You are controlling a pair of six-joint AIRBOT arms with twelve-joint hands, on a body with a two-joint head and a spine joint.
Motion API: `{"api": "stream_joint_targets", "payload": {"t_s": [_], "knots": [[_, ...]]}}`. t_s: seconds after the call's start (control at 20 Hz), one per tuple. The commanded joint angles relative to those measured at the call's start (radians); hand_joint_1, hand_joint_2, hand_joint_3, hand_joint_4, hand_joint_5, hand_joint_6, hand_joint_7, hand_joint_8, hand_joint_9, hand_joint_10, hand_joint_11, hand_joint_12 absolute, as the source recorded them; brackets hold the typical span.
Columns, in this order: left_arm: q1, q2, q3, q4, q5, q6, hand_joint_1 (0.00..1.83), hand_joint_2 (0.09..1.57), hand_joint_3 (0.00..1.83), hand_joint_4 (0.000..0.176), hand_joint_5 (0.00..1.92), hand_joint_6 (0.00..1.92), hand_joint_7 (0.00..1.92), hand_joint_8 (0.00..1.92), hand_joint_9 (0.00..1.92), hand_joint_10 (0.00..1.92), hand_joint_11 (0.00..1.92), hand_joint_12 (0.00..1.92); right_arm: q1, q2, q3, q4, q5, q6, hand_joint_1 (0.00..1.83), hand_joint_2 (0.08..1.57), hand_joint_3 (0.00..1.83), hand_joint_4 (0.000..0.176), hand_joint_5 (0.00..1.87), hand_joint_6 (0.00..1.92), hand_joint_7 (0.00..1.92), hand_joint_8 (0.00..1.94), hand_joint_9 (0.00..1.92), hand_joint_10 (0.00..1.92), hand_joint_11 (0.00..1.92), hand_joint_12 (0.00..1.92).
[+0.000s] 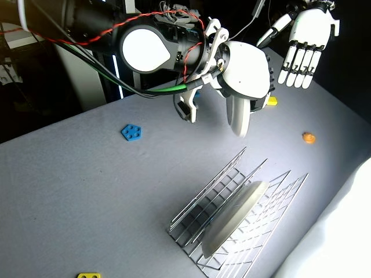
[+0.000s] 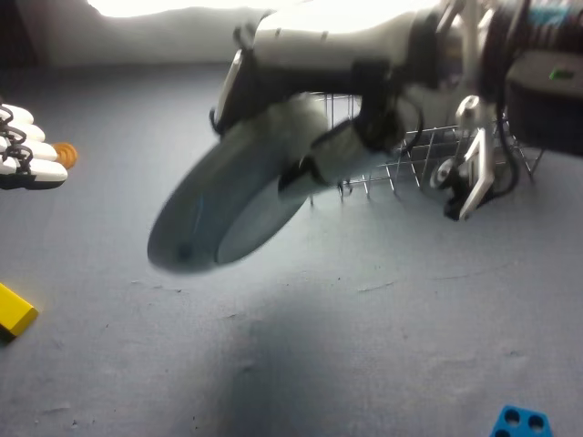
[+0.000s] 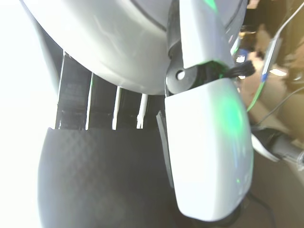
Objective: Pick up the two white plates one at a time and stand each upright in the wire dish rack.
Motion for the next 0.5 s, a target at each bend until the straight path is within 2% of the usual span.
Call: {"api": "stream_joint_targets", "payload": {"t_s": [0.0, 0.1, 0.25, 0.45], "knots": [[-0.012, 0.002, 0.009, -0.061, -0.018, -0.004, 0.00, 1.03, 0.00, 0.000, 0.02, 0.00, 0.04, 0.00, 0.01, 0.00, 0.00, 0.00, 0.027, 0.010, -0.002, 0.014, 0.134, 0.029, 1.38, 1.08, 0.00, 0.000, 0.99, 1.01, 1.05, 0.80, 0.99, 1.00, 0.88, 0.95], [-0.015, 0.001, 0.008, -0.061, -0.018, -0.004, 0.00, 1.03, 0.00, 0.000, 0.02, 0.00, 0.04, 0.00, 0.01, 0.00, 0.00, 0.00, 0.056, 0.030, -0.001, 0.038, 0.107, 0.074, 1.38, 1.08, 0.00, 0.000, 1.00, 1.00, 1.05, 0.81, 0.97, 1.02, 0.87, 0.97], [-0.015, -0.001, 0.007, -0.061, -0.017, -0.004, 0.00, 1.04, 0.00, 0.000, 0.03, 0.01, 0.05, 0.00, 0.02, 0.01, 0.00, 0.00, 0.081, 0.050, -0.001, 0.127, 0.102, 0.074, 1.39, 1.07, 0.00, 0.000, 1.00, 0.99, 1.09, 0.75, 1.00, 0.99, 0.88, 0.94], [-0.015, -0.002, 0.007, -0.061, -0.018, -0.009, 0.00, 1.04, 0.00, 0.000, 0.00, 0.00, 0.02, 0.00, 0.00, 0.00, 0.00, 0.00, 0.099, 0.074, 0.004, 0.223, 0.112, 0.049, 1.38, 1.09, 0.00, 0.000, 0.98, 1.03, 1.05, 0.80, 0.97, 1.02, 0.87, 0.94]]}}
